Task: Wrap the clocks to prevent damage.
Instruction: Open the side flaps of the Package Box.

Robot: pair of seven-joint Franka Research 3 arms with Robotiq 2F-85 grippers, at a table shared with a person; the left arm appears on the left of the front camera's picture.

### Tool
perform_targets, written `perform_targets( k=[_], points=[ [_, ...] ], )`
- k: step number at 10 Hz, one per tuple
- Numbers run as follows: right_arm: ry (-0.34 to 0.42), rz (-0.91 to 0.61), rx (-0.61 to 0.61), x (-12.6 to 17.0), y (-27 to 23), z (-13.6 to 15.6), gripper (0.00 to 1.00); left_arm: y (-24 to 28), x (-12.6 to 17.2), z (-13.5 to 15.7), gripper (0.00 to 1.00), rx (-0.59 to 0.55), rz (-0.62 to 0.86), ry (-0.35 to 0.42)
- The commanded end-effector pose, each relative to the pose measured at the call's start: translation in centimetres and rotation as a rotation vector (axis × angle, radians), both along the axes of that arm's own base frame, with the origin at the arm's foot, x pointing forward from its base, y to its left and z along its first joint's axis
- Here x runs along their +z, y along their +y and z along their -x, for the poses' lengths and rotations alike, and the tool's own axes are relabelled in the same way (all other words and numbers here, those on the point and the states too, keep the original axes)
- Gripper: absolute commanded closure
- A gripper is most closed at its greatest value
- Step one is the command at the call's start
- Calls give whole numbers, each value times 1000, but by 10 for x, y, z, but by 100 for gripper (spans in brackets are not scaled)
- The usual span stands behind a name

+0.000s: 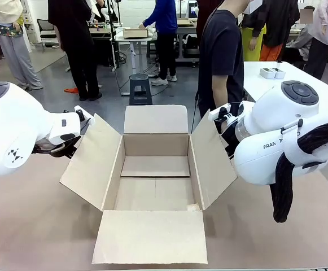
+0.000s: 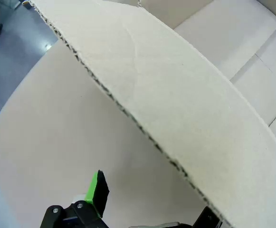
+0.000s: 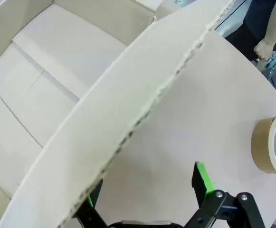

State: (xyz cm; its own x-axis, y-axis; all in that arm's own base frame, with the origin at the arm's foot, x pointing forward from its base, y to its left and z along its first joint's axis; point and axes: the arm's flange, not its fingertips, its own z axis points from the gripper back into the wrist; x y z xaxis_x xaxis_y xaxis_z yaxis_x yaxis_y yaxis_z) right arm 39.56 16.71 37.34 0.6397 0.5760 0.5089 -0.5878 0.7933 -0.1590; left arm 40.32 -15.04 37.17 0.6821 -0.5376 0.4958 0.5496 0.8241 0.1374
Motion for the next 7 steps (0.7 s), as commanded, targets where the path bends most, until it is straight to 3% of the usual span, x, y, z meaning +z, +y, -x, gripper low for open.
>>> perform_targets(
  k=[1,7],
  points=[
    [0,-1,0,0,0,0,0,0,0,0,0,0,0,0],
    [0,-1,0,0,0,0,0,0,0,0,0,0,0,0]
  ],
)
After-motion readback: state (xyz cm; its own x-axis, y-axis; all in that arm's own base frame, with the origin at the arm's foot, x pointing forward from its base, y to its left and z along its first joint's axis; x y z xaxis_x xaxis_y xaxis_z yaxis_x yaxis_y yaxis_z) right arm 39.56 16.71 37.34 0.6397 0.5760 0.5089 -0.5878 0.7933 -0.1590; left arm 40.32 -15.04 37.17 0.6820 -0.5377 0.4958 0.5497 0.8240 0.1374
